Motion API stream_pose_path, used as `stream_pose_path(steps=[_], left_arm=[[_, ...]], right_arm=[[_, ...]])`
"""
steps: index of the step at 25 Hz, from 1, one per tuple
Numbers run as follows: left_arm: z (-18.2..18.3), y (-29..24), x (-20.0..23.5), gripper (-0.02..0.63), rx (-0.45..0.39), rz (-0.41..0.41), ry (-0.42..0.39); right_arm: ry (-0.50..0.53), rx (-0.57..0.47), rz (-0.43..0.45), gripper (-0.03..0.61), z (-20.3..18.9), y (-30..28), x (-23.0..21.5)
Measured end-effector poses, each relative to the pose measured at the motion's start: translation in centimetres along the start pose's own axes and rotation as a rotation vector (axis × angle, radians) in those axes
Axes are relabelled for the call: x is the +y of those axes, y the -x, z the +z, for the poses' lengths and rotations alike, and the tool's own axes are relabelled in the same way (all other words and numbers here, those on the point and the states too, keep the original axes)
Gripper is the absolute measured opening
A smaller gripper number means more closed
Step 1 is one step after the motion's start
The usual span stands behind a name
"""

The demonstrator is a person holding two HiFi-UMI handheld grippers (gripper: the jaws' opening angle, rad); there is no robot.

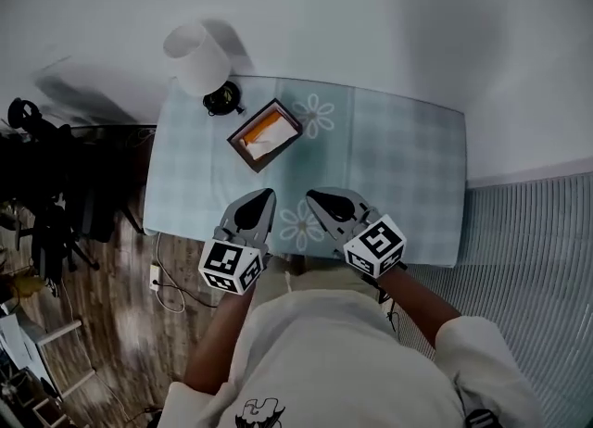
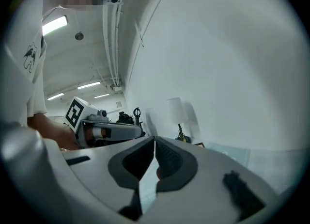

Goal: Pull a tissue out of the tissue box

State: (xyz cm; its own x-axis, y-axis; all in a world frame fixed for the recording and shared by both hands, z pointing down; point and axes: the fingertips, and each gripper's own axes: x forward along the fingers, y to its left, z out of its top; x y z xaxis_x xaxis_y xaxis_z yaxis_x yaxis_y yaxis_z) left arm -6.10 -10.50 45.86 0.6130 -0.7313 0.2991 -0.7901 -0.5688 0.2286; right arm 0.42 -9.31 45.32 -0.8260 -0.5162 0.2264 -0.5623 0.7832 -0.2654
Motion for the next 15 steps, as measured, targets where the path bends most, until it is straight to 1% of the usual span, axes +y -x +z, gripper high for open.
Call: stream_pose_path(steps=[2,5,7,10,11,15], left_arm=[[0.1,-0.8,1.2,0.006,0.005,0.007,0.011],[-0.1,-1.3,2.8,0.006,0.023,0.0,0.021],[0.8,-1.3,3.5,0.006,0.017,-0.008,0.036],[2.6,-0.6,4.0,0.006,0.009,-0.018,0.043],[2.2,-0.9,4.7,0.006,0.014,-0.017,0.043],[-1.7,-2.9,7.9,0.006,0.068,-0.001,0.055]], right_arm=[[0.006,0.01,0.015,0.013,0.5,-1.5,-1.0],[0.004,0.026,0.014,0.014,0.2,-3.2,-1.7],[0.004,0.04,0.0,0.013,0.8,-3.9,-1.9],[-0.002,0.048,-0.026,0.014,2.6,-4.0,-1.2],[-0.002,0.054,-0.029,0.014,2.3,-4.6,-1.4],[0.026,0.091,-0.019,0.013,-0.2,-7.7,-3.0]])
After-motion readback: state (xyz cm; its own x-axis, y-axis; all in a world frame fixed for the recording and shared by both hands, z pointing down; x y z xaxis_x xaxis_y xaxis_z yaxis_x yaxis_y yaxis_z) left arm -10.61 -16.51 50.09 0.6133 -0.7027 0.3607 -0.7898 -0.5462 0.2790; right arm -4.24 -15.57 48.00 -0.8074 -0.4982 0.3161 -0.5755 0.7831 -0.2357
